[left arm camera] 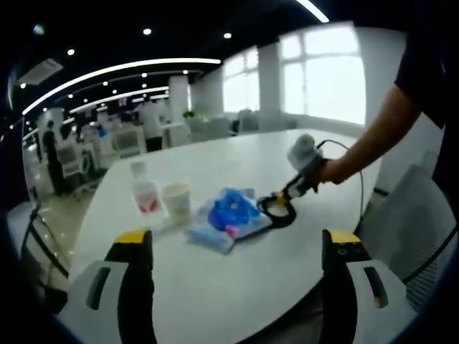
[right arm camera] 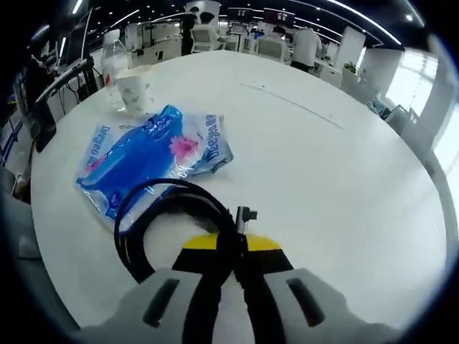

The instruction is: Arrange the tabletop items into an orderly group along one side of the table until the central work area is clear of visible clutter.

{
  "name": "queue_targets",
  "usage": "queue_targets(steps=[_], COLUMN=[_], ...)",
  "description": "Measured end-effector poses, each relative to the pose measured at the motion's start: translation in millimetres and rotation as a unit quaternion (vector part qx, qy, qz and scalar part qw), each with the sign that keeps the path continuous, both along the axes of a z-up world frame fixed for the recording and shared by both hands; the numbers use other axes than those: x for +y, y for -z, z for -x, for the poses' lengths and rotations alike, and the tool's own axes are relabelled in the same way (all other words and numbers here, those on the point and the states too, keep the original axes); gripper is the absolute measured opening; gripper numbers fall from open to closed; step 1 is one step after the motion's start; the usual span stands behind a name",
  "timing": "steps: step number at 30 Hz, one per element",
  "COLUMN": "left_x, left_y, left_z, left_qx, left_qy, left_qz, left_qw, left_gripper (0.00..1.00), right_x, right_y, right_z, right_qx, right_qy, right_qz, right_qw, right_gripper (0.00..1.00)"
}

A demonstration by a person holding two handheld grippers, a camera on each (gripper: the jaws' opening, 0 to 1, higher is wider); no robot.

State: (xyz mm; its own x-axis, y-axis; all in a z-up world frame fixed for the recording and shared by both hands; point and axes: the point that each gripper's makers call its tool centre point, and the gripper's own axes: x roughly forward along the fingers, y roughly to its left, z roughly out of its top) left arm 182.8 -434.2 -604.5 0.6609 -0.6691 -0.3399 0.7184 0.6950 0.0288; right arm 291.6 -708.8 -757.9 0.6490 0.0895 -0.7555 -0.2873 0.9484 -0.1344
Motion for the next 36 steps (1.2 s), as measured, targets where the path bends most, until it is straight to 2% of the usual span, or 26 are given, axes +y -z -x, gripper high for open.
queue_targets(steps=[17, 23, 29, 36], left_x=[-2.0, -3.7, -5.1, -6.2], left_y=[-0.5, -2.0, -2.8, -3.6], left_z=[2.7, 4.1, 5.2, 5.8], left_qx=[-0.005, -0.006, -0.007, -0.009], left_qy=[0.011, 0.014, 0.017, 0.019], left_qz=[0.005, 0.007, 0.007, 0.006], left_qw=[0.9999, 0.9999, 0.9998, 0.9998], left_gripper=[0.95, 0.95, 0.95, 0.95], right_x=[-9.1, -12.5, -19.6, -32.6], right_y=[-26.7, -41.7, -56.2, -67.0], right_z=[20.9, 26.9, 28.2, 27.7], right_qx=[-0.03, -0.049, -0.074, -0.086], right_qy=[0.029, 0.04, 0.051, 0.064], right_qz=[-0.034, -0.05, -0.056, -0.059], right_qw=[0.9986, 0.9967, 0.9944, 0.9925], right_gripper=[0.08, 0.08, 0.08, 0.08])
